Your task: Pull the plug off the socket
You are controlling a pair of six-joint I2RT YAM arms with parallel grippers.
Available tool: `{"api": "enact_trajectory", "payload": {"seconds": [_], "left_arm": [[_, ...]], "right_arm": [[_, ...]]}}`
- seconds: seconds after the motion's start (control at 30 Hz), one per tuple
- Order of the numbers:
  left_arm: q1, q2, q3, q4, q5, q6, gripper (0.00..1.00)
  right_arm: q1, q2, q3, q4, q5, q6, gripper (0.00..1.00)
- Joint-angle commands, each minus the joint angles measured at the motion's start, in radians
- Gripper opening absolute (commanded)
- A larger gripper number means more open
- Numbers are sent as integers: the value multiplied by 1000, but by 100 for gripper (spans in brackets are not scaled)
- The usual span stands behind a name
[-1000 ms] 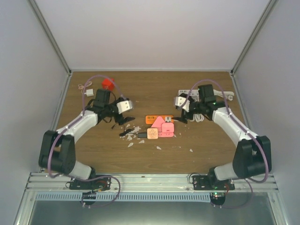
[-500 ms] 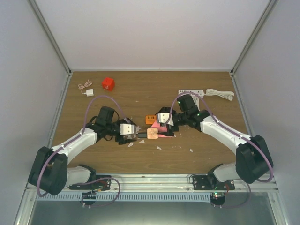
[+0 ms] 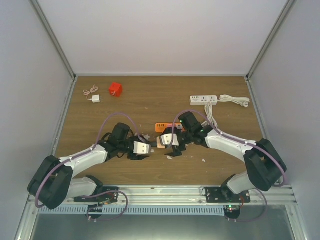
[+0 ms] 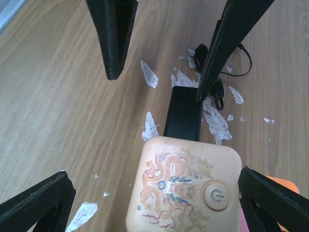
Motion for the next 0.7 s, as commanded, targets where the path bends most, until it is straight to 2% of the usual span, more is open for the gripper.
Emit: {"api": "enact_trajectory", "payload": {"seconds": [0.0, 0.3, 0.67], "left_arm": [[-28, -16, -26, 154, -71, -28, 68], [-41, 45, -24, 246, -115, -33, 60], [-60, 139, -1, 301, -157, -43, 40]], "right_arm": [[17, 35, -3, 74, 38, -5, 93], [23, 66, -27, 146, 90, -15, 84], [26, 77, -42, 190, 126, -8, 70]]}}
